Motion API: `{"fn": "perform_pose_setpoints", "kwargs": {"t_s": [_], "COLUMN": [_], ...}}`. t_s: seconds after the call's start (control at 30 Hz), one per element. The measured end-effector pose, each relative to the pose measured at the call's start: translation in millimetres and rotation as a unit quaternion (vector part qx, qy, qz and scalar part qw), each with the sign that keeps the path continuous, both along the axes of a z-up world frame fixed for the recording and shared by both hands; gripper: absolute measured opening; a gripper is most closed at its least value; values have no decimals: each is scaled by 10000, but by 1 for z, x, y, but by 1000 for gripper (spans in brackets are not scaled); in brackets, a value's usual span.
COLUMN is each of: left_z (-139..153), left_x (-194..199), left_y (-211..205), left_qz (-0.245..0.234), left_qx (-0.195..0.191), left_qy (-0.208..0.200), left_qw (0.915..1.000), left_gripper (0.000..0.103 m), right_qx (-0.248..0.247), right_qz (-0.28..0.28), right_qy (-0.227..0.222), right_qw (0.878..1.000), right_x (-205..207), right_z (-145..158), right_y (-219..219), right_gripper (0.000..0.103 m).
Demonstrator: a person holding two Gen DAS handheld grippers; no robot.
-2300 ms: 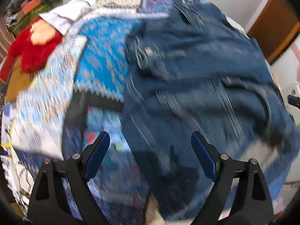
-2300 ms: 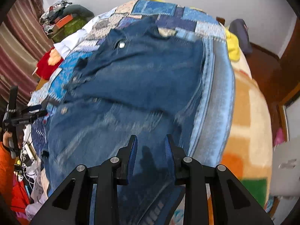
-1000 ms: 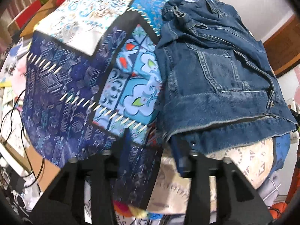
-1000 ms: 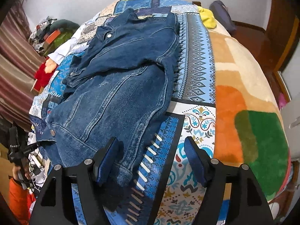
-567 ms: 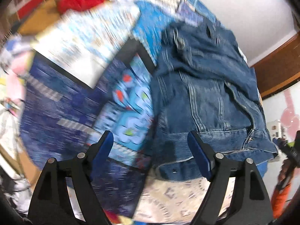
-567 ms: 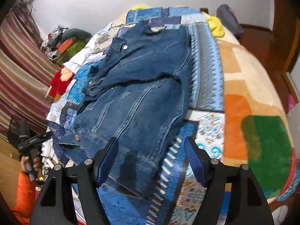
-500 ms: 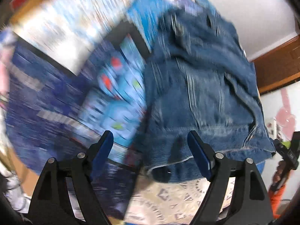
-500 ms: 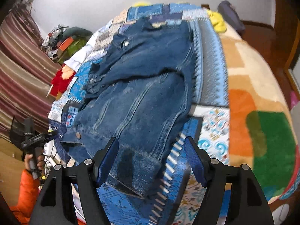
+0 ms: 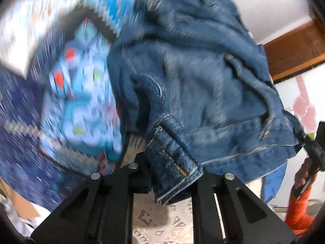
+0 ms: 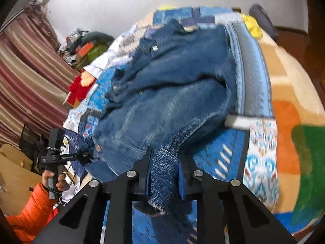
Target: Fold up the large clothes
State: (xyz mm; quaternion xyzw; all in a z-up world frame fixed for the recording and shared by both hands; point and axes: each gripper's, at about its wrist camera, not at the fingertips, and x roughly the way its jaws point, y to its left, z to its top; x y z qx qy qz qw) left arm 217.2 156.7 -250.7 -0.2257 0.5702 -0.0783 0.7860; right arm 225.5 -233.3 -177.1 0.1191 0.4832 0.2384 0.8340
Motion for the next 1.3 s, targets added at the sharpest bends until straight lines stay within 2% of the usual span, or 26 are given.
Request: {"fn": "perform_pose_setpoints", "kwargs": {"t_s": [0.1,0.23,0.33,0.4,0.5,0.57,0.67,0.73,0.83,0.93,1.0,1.13,1.2,1.3], "left_z": [39,93,121,135,142,135,104,66,18,-16,-25,-20,-14,-7], "left_x": [17,57,96,119,172,205,250,283,310,319,319,318,319,318], "left_y": [2,-1,-2,7,17,30,48,55,54,56,59,55,52,48], "left_qz": [72,63,129,197,474,695,970,1131,1093,1057,1010,822,779,695], "left_qx": [43,139,206,309,459,517,537,445,640,511,384,500,624,902], "left_qy": [-470,-1061,-1377,-1529,-1607,-1582,-1347,-950,-486,-222,-213,-184,-133,-114], "left_qw": [9989,9942,9902,9876,9848,9836,9847,9880,9908,9928,9939,9952,9949,9934], "left_gripper": [10,10,10,10,10,10,10,10,11,15,17,18,20,26], "right_qx": [177,236,118,61,-91,-193,-385,-427,-580,-499,-144,457,438,91], "right_qz": [-64,-30,-102,-188,-388,-578,-800,-848,-900,-794,-616,-402,-299,-168], "right_qy": [-307,-590,-874,-1004,-1117,-1091,-951,-714,-207,99,205,465,420,117], "right_qw": [9994,9980,9960,9947,9929,9922,9915,9929,9940,9955,9978,9971,9977,9997], "right_x": [13,45,71,103,155,193,252,286,333,350,353,357,353,341], "right_z": [18,39,55,66,75,73,55,35,-10,-42,-48,-41,-29,-9], "right_y": [0,6,10,11,13,14,17,19,22,14,1,-25,-26,-16], "right_gripper": [15,14,14,14,14,14,14,14,14,14,14,15,15,15]}}
